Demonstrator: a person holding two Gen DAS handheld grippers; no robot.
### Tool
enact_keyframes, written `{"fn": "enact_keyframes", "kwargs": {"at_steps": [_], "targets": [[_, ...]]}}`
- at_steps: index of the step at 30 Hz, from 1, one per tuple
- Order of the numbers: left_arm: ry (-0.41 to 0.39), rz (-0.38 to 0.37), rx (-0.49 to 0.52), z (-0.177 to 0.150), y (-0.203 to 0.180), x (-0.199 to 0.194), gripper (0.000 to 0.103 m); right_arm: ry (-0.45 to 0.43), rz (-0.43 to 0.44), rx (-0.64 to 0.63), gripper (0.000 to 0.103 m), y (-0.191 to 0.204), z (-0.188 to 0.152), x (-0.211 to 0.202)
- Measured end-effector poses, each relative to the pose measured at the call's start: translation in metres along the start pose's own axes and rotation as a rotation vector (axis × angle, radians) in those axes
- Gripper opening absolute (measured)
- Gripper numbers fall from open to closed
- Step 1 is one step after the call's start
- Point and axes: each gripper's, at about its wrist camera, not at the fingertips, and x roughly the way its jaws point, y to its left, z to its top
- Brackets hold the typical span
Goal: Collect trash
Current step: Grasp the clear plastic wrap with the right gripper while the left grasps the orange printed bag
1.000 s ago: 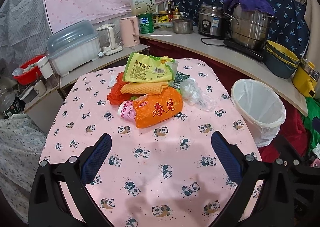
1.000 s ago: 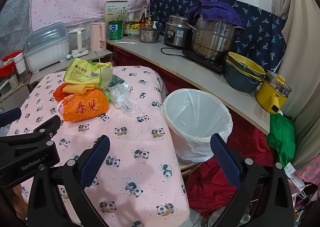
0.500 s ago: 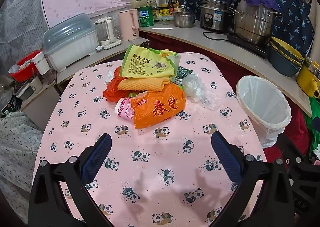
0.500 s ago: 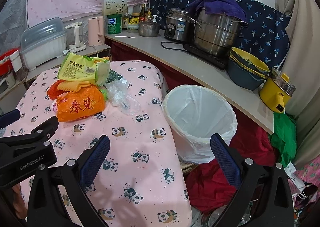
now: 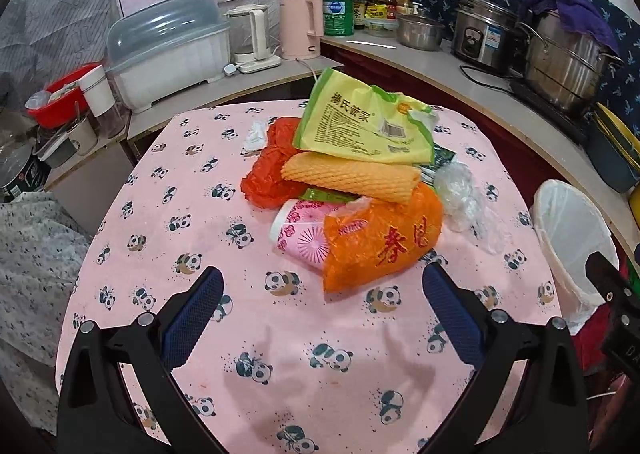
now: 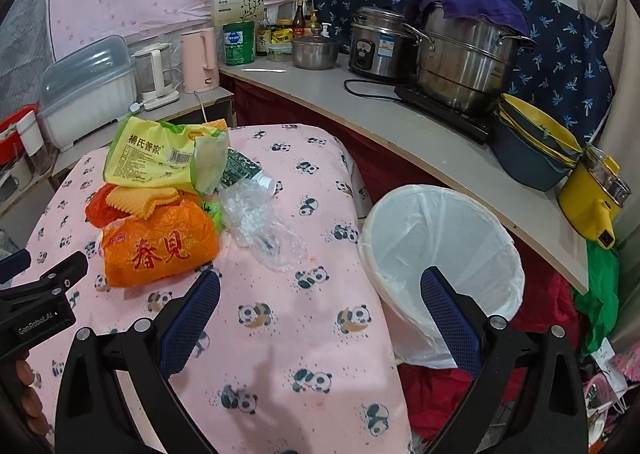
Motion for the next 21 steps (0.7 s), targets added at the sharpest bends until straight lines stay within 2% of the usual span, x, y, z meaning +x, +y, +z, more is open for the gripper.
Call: {"fn": "enact_keyframes", "kwargs": {"at_steps": [3,7,16,19,21], "targets": [[0.003,0.012,-0.023,0.010,0.009,0.012,0.095,0.007,0.042,0.021,0.095,0.006,0.015,0.023],[0.015,0.022,-0.034,0.015,0.017,0.028,0.095,0.031,0.086,0.030,0.088,0.020,0.029,0.057],[0.076,-0.025,-0.024,0.013,0.028,0.062,0.096,0.091,0.121,0.015,0.081,0.051,0.048,0.131],[0.086,-0.046,-0.025,0.013,0.028,0.069,0.096,0.115,0.123,0.022,0.074,0.056,0.050,0.152],[0.092,-0.060,-0.020,0.014,0.025,0.074,0.096,0.138,0.124,0.017,0.064,0.059,0.048,0.165]]}}
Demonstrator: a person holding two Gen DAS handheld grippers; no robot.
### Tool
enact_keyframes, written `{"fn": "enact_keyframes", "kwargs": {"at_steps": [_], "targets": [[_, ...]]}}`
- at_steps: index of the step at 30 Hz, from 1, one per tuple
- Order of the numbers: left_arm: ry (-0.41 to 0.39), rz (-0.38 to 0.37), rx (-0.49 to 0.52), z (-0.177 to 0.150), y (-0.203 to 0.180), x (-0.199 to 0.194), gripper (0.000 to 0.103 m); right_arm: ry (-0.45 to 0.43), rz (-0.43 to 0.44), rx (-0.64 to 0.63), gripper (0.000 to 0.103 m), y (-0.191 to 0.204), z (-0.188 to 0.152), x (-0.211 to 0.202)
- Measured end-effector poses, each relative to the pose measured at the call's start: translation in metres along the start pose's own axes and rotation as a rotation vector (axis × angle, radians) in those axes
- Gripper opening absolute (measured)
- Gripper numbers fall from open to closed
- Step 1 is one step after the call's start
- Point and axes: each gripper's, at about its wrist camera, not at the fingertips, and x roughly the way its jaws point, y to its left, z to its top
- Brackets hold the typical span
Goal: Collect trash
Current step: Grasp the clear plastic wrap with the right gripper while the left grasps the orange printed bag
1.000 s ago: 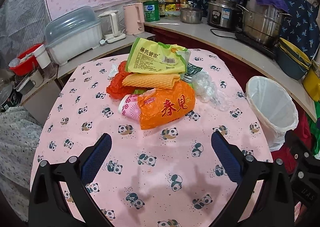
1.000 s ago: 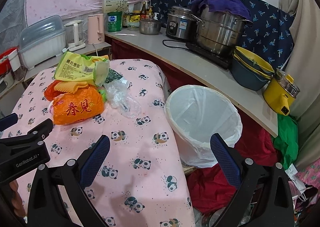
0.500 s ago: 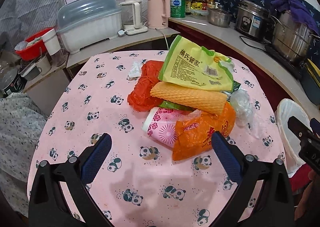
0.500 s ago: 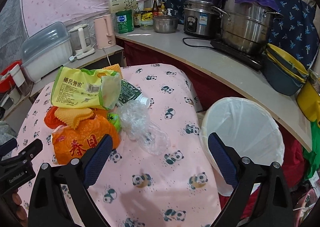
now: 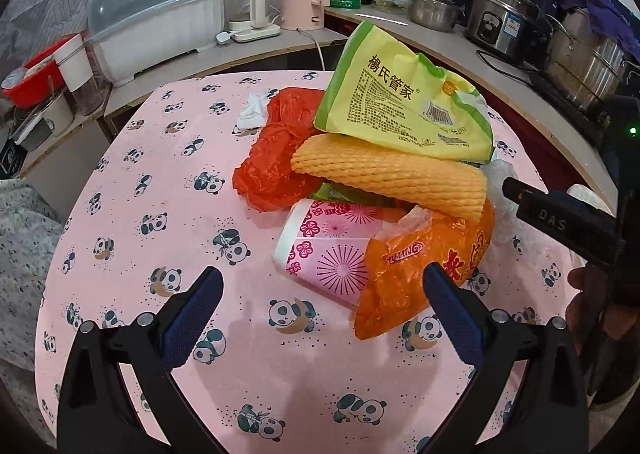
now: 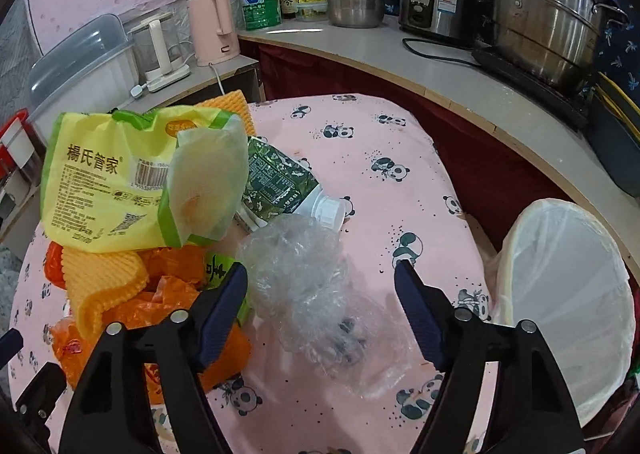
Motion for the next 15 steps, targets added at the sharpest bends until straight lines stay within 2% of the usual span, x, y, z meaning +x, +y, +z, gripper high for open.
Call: {"fn": "enact_keyframes", "kwargs": {"at_steps": [2,4,5,7,9,11,14,15], "targets": [[0.008,-0.013,0.009,0.001,-0.004,0.005,0.096,0.031,0.027,0.001,0.040,0.000,-0.002,0.009],[0.013,-0.030,0.024,0.002,-0.009,0.009,0.096,0.038,0.058,0.022,0.035,-0.004,-0.005,0.011],[0.013,-0.035,0.031,0.002,-0.011,0.011,0.095,0.032,0.065,0.026,0.025,-0.005,-0.006,0.009],[0.012,-0.048,0.052,0.003,-0.018,0.015,0.095,0.020,0.069,0.023,0.013,-0.007,-0.007,0.003],[0.010,-0.057,0.071,0.002,-0.024,0.018,0.094,0.004,0.062,0.017,0.009,-0.009,-0.009,-0.004],[0.012,-0.073,0.091,0.002,-0.031,0.021,0.088,-0.009,0.044,0.012,0.006,-0.012,-0.012,-0.013],[0.031,-0.088,0.114,0.000,-0.040,0.028,0.076,-0.013,0.045,0.031,0.005,-0.020,-0.018,-0.023],[0.039,-0.093,0.121,-0.001,-0.043,0.030,0.066,-0.015,0.045,0.035,0.005,-0.022,-0.019,-0.027]]}}
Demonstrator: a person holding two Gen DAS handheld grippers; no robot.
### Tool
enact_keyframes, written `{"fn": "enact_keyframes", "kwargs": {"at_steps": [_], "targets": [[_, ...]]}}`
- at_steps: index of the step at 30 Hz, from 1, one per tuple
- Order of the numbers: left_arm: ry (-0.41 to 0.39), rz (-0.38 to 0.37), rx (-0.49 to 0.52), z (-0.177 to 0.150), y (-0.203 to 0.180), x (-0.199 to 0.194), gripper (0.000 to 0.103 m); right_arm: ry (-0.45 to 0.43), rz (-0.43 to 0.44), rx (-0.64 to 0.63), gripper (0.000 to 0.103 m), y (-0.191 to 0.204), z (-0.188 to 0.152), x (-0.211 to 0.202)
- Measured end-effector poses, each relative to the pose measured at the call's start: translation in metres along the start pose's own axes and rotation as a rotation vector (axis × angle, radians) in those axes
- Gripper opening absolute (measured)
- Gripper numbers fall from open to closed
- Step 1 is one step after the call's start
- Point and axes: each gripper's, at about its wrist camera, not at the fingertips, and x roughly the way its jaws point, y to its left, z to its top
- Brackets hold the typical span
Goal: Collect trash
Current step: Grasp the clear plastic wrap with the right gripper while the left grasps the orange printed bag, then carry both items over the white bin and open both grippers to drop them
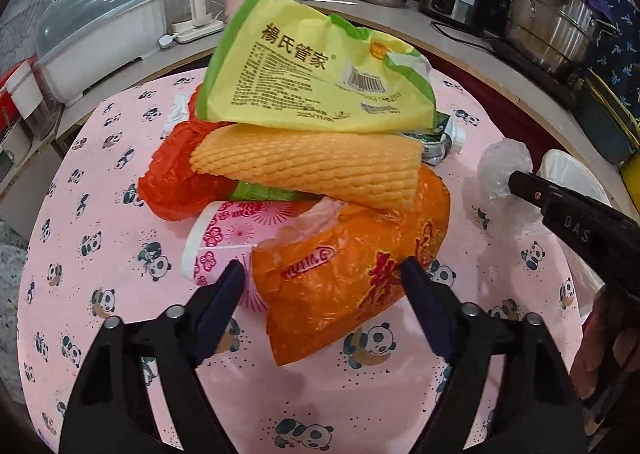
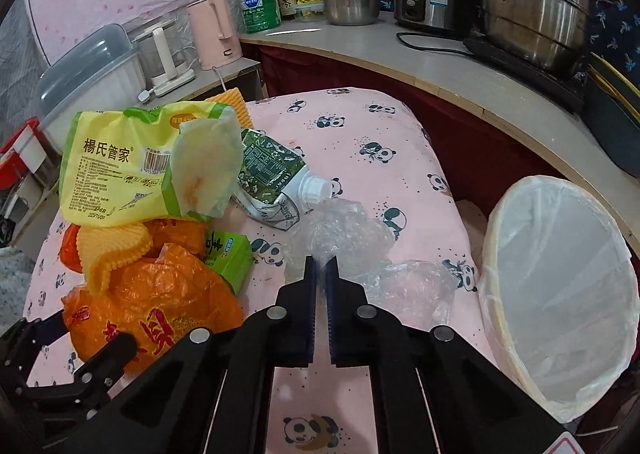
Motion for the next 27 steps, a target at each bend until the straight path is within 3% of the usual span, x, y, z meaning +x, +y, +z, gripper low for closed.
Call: {"fn": "enact_keyframes", "kwargs": {"at_steps": [2,6,9,18,27], "targets": [[0.002,0.011,0.006,-0.001,-0.004,0.001,0.062,-0.006,-0.006,0.004,0.004,-0.005,-0.003,-0.007],[-0.006,0.001,0.003,-0.004,-0.010,-0.007,0.042,-0.017,-0.019,0.007,0.004,-0.012,-0.007,-0.021],[0.000,-0.006,0.002,-0.009,-0.016,-0.013,0.035,-0.020,-0.016,0.020,0.004,-0.018,-0.010,-0.028],[-0.031,-0.031,0.064,-0.033,-0.054,-0.047,0.032,-0.030,-0.030,0.030,0.004,-0.034,-0.028,-0.053],[-0.051,-0.081,0.130,-0.042,-0.093,-0.064,0.031,-0.081,-0.095,0.091,0.004,-0.074,-0.038,-0.088]]}}
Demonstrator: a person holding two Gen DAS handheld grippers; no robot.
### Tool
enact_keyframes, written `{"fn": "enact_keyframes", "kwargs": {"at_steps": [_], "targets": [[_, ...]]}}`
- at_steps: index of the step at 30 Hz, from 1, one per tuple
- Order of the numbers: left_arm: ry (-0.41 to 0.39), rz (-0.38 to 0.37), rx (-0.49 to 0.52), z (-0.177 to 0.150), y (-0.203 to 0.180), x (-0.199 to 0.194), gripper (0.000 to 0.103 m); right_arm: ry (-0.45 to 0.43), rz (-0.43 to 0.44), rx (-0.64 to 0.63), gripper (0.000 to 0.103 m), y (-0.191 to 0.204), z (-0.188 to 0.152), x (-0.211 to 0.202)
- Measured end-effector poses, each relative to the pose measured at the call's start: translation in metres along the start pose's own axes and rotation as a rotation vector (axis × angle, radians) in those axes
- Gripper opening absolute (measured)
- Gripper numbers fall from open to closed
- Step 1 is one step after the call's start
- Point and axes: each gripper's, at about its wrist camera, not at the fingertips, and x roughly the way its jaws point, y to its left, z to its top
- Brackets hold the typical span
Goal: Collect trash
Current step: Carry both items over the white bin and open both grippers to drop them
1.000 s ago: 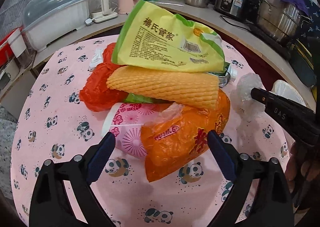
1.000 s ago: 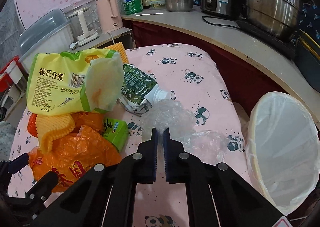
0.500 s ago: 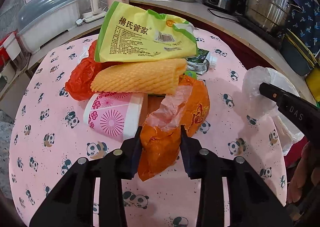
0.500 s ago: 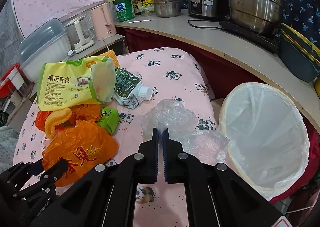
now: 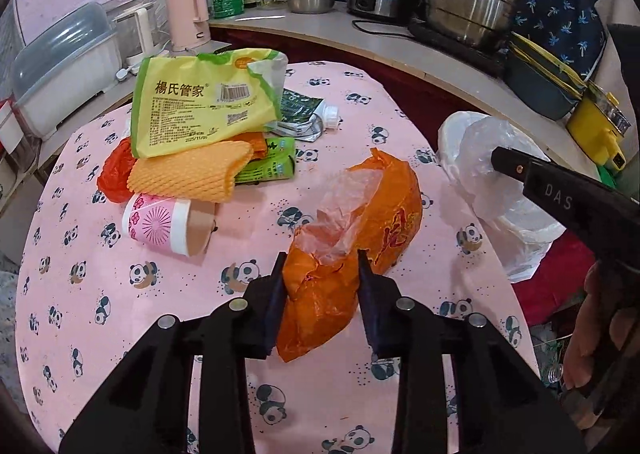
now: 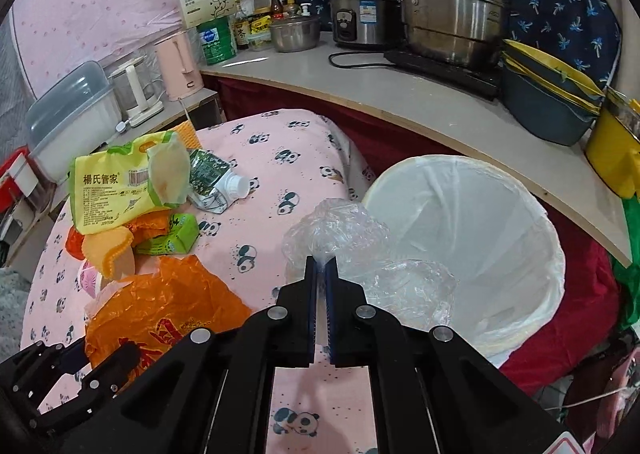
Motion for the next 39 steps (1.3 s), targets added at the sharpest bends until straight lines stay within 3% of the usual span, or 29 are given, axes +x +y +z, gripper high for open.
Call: {"fn": "enact_keyframes", "kwargs": {"at_steps": [11,23,35,39], "targets": [[-0.042,-0.032,0.033,0.030,-0.032,0.000,0.031,-0.064,-0.062,0.105,0.004,-0.058,0.009,-0.021],[-0.053,-0.182,0.088,0.076,-0.097,0.028,0.031,-0.075,-0.136,0.197,0.004,-0.114,0.009,-0.022],[-0.007,-0.272,0.133,0.099,-0.149,0.067,0.032,-0.070,-0.178,0.256,0.004,-0.144,0.009,-0.016],[-0.008,-0.295,0.130,0.104,-0.156,0.074,0.039,-0.070,-0.178,0.270,0.004,-0.149,0.012,-0.013]]}}
